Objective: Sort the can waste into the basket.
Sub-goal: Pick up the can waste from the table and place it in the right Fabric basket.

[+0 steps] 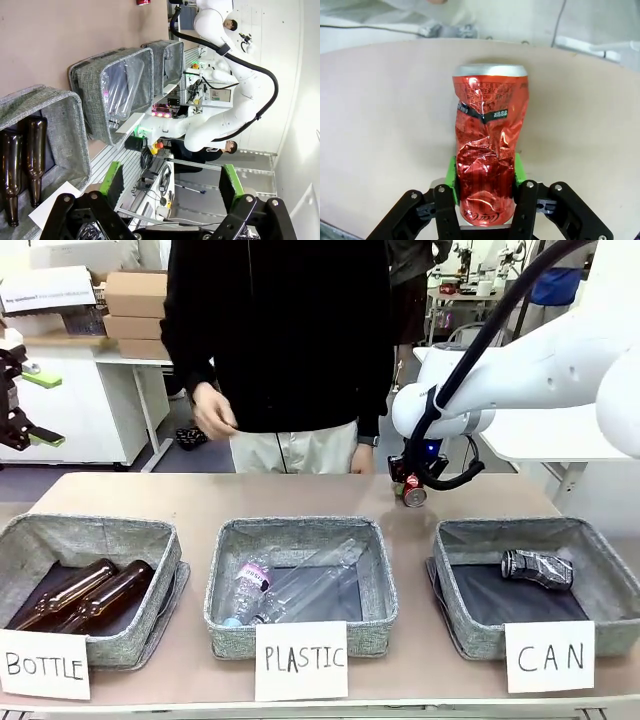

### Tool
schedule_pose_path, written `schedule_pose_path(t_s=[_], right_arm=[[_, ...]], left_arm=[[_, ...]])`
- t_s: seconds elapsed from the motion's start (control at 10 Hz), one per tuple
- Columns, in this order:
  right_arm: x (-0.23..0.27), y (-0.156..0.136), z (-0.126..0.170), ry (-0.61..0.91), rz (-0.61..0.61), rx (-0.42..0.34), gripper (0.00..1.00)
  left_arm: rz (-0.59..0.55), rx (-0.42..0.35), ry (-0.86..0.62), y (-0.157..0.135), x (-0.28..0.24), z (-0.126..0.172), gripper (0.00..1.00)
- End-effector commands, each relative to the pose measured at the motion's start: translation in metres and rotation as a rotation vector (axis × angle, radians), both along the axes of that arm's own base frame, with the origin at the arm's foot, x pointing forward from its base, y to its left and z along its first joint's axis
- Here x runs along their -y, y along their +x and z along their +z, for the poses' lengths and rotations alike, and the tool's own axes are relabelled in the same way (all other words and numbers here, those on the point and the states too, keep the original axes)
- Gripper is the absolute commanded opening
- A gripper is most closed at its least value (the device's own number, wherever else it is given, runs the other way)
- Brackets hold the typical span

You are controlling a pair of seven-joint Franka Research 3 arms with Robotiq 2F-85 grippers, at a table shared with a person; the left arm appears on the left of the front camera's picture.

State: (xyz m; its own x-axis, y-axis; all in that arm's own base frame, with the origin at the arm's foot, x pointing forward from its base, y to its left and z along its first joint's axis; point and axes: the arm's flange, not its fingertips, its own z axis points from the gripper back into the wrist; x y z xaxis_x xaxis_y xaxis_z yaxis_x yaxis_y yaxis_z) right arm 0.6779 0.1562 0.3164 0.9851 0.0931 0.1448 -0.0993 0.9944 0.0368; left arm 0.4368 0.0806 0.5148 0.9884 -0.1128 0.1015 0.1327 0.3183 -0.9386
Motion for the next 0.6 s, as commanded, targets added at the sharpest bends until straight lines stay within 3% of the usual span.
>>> schedule_pose_path(t_s=[0.0,0.2,0.3,0.4,0.5], right_arm=[[0.000,0.002,0.002,-0.030,-0.037,-0.020,0.00],[0.009,-0.020,0.031,-0.003,-0.018,-0.005,0.00],[0.020,-0.058,0.071,0.022,0.021,0.015,0.00],[0.041,-0.118,0.119,0.079,0.125,0.042,0.00],[0.062,-0.169,0.144,0.106,0.228,0.033,0.00]], left_arm=[[0.002,-0.005,0.009,-0.002,0.000,0.003,1.00],[0.002,-0.005,0.009,-0.002,0.000,0.003,1.00],[0.002,-0.005,0.009,-0.002,0.000,0.003,1.00],[0.002,-0.005,0.009,-0.002,0.000,0.003,1.00],[0.002,-0.005,0.009,-0.002,0.000,0.003,1.00]])
